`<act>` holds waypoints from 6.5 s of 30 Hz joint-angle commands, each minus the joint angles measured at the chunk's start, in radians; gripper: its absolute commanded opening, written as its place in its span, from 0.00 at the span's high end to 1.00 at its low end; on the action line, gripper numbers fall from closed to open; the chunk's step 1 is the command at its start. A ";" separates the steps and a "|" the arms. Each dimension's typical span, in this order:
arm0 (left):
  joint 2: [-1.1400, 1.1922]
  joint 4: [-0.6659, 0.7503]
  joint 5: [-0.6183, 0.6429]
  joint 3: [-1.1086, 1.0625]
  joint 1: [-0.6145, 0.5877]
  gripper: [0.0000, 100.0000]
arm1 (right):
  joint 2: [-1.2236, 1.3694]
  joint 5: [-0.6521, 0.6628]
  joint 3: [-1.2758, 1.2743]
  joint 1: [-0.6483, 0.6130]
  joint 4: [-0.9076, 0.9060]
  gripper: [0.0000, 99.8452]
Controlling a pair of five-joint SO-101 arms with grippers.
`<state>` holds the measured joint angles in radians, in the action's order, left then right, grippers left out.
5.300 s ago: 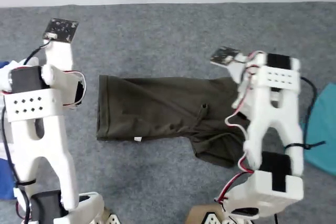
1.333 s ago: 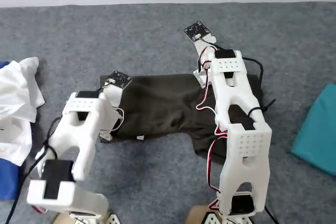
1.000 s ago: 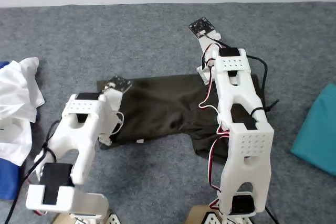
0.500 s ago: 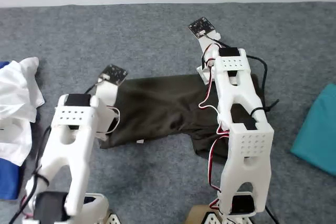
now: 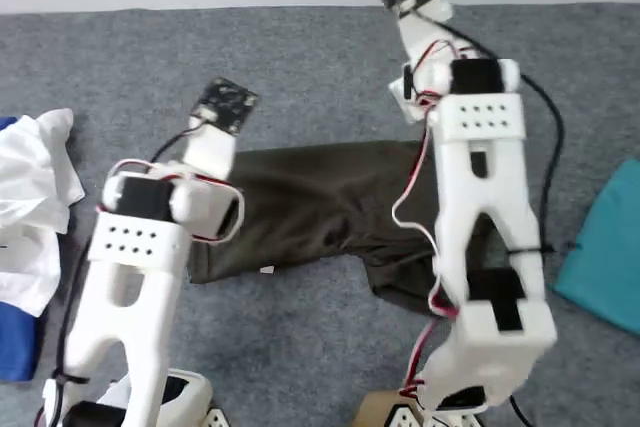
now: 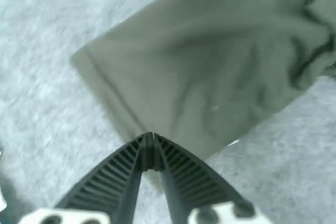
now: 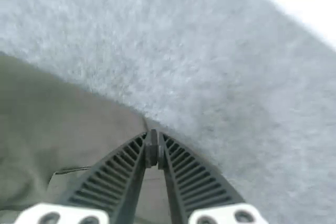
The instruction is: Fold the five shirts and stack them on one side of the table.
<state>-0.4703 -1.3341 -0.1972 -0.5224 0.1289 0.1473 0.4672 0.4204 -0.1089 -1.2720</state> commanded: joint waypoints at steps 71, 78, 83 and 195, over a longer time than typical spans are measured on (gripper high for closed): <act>1.132 -0.081 -0.058 1.107 0.473 0.99 | -0.984 -0.071 -0.002 0.826 -0.483 0.99; 1.307 -0.112 -0.058 1.268 0.416 0.98 | -0.987 -0.071 -0.149 0.667 -0.516 0.99; 1.413 -0.204 -0.058 1.440 0.405 0.98 | -0.980 -0.071 -0.405 0.506 -0.515 0.99; 1.358 -0.422 -0.052 1.813 -0.072 0.91 | -0.708 0.017 -1.138 0.113 0.498 0.99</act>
<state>0.9689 -1.7300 -0.2463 1.2543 0.0829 -0.5800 0.4979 -0.8101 0.0046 -0.8132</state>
